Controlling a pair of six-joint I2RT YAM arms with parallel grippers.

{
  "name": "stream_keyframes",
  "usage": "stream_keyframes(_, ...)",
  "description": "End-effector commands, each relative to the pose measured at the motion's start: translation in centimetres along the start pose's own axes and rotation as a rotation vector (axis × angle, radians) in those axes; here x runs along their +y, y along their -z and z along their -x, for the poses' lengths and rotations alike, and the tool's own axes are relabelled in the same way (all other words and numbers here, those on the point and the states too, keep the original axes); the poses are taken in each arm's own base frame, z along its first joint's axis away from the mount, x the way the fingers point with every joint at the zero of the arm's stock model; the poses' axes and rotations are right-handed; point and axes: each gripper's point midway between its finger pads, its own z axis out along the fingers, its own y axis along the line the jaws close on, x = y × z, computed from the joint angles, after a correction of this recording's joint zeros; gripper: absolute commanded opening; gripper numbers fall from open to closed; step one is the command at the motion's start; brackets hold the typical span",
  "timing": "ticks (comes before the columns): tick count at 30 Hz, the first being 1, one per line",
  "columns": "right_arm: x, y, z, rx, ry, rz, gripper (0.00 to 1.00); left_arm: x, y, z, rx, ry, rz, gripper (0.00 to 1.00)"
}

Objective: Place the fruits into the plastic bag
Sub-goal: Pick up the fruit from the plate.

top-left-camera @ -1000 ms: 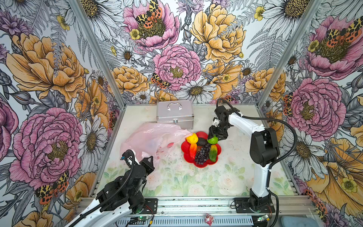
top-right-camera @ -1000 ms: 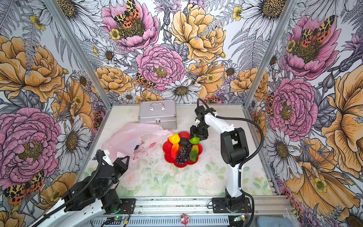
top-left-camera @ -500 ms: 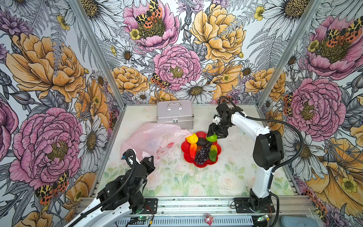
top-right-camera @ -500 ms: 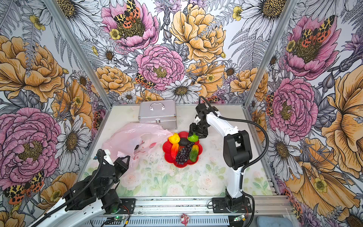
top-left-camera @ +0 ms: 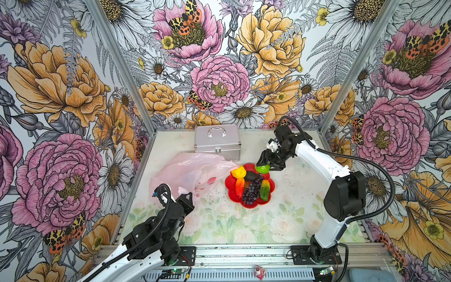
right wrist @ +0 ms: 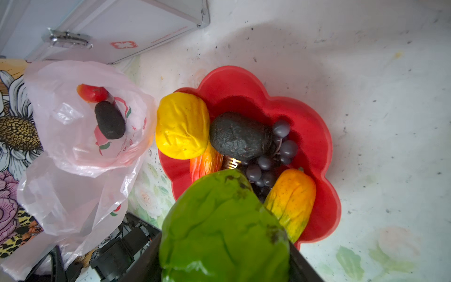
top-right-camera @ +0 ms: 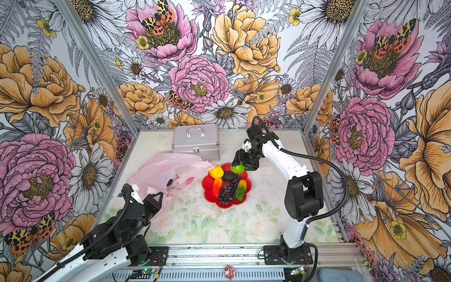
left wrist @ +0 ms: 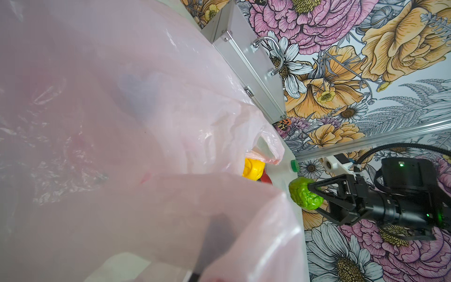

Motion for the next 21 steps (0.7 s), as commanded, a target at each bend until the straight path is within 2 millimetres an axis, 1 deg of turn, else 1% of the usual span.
stream_keyframes(1, 2.6, 1.5, -1.1, -0.021, -0.009, 0.104, 0.60, -0.6, -0.1, -0.5, 0.022, 0.000, -0.024, 0.00)
stream_keyframes(7, 5.6, 2.0, -3.4, -0.017, 0.018, 0.171, 0.60, -1.3, -0.5, -1.3, 0.051, -0.022, -0.035, 0.00)
stream_keyframes(10, 7.2, 1.5, -4.7, 0.001, 0.039, 0.190, 0.60, -1.6, -0.6, -1.6, 0.064, -0.027, -0.038, 0.00)
stream_keyframes(12, 8.4, 0.8, -5.4, 0.022, 0.058, 0.206, 0.60, -1.8, -0.7, -1.7, 0.064, -0.028, -0.044, 0.00)
stream_keyframes(15, 9.8, -0.9, -6.2, 0.061, 0.085, 0.213, 0.60, -2.2, -0.6, -1.9, 0.069, -0.035, -0.055, 0.00)
stream_keyframes(21, 13.4, -4.1, -6.3, 0.105, 0.150, 0.224, 0.60, -2.7, -0.5, -2.4, 0.091, -0.060, -0.063, 0.00)
